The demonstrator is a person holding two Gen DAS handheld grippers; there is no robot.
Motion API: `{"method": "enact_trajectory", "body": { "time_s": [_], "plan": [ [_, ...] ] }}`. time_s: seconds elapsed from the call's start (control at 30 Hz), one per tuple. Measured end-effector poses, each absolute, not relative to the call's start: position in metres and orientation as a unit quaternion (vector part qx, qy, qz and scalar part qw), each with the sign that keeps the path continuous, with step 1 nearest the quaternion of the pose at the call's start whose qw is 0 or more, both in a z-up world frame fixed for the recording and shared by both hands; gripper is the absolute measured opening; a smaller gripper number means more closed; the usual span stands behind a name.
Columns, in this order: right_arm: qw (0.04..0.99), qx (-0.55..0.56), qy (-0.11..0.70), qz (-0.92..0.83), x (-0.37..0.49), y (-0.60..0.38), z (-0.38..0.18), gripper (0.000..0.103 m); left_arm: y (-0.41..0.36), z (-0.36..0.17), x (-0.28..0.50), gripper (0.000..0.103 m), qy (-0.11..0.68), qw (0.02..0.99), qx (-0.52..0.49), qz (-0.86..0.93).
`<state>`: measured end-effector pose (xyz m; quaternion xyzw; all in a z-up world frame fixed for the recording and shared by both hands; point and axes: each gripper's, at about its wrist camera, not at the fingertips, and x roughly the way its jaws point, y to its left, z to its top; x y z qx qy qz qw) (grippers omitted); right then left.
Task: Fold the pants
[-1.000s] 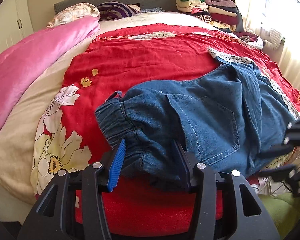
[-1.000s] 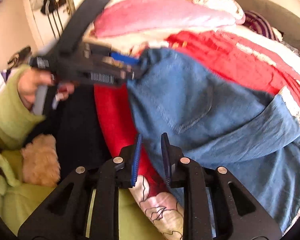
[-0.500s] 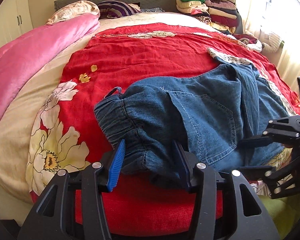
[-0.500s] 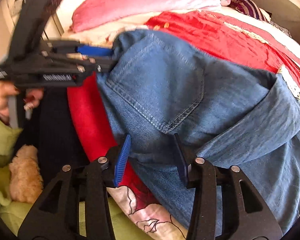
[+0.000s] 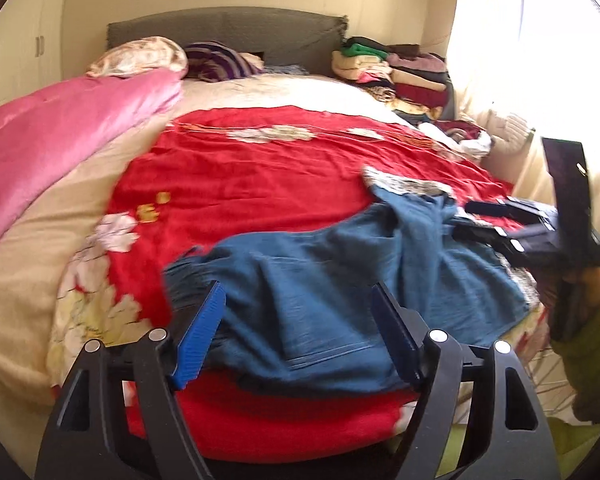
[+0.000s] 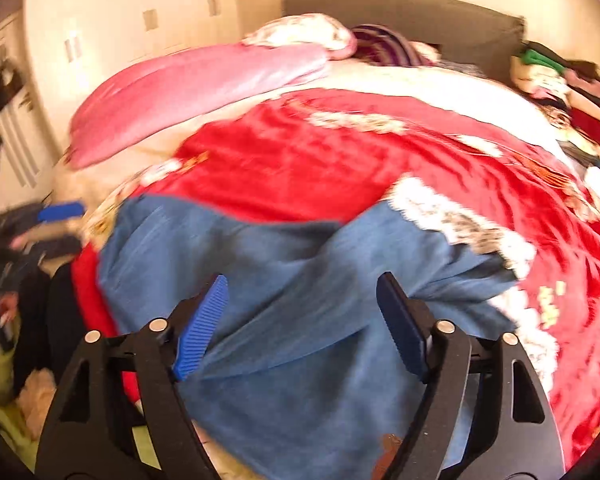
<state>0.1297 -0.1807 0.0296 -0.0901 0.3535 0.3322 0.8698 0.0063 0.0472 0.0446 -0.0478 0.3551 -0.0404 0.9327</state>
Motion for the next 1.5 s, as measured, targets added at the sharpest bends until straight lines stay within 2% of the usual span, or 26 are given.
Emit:
{"method": "enact_trajectory", "body": {
  "time_s": [0.2, 0.33, 0.63, 0.67, 0.73, 0.9, 0.93, 1.0, 1.03, 1.07, 1.1, 1.3, 1.37, 1.5],
  "plan": [
    [0.883, -0.071, 0.351, 0.304, 0.163, -0.187, 0.039, 0.078, 0.005, 0.023, 0.029, 0.072, 0.390, 0.911, -0.066, -0.120],
    [0.884, -0.082, 0.354, 0.294, 0.183, -0.183, 0.041, 0.081, -0.020, 0.006, 0.044, 0.058, 0.409, 0.896, -0.067, -0.159],
    [0.868, -0.123, 0.411, 0.252, 0.259, -0.134, 0.008, 0.082, -0.042, -0.045, 0.089, 0.055, 0.456, 0.868, -0.104, -0.164],
    [0.862, -0.123, 0.425, 0.248, 0.270, -0.128, 0.000, 0.082, -0.046, -0.049, 0.091, 0.039, 0.458, 0.867, -0.099, -0.167],
    [0.857, -0.125, 0.443, 0.234, 0.287, -0.119, -0.013, 0.082, -0.054, -0.052, 0.089, 0.016, 0.462, 0.865, -0.094, -0.174],
    [0.860, -0.138, 0.452, 0.194, 0.314, -0.106, -0.033, 0.082, -0.066, -0.056, 0.079, 0.011, 0.450, 0.866, -0.070, -0.207],
    [0.859, -0.132, 0.458, 0.185, 0.317, -0.105, -0.035, 0.080, -0.067, -0.057, 0.077, 0.011, 0.450, 0.866, -0.065, -0.208],
    [0.861, -0.146, 0.456, 0.171, 0.323, -0.106, -0.040, 0.045, -0.067, -0.058, 0.077, 0.011, 0.451, 0.866, -0.061, -0.207],
    [0.858, -0.145, 0.461, 0.174, 0.326, -0.110, -0.043, 0.024, -0.068, -0.058, 0.078, 0.011, 0.451, 0.866, -0.061, -0.207],
    [0.858, -0.135, 0.461, 0.179, 0.328, -0.115, -0.043, 0.013, -0.067, -0.058, 0.079, 0.011, 0.450, 0.867, -0.061, -0.205],
    [0.861, -0.125, 0.458, 0.181, 0.327, -0.121, -0.040, 0.008, -0.065, -0.058, 0.079, 0.011, 0.449, 0.868, -0.060, -0.203],
    [0.890, -0.043, 0.405, 0.203, 0.292, -0.178, 0.008, 0.005, -0.056, -0.055, 0.083, 0.012, 0.445, 0.873, -0.061, -0.191],
    [0.897, -0.010, 0.393, 0.204, 0.271, -0.208, 0.025, 0.005, -0.056, -0.054, 0.083, 0.021, 0.440, 0.877, -0.056, -0.186],
    [0.910, 0.024, 0.370, 0.184, 0.224, -0.263, 0.046, 0.005, -0.051, -0.056, 0.087, 0.025, 0.434, 0.881, -0.055, -0.178]
  ]
}}
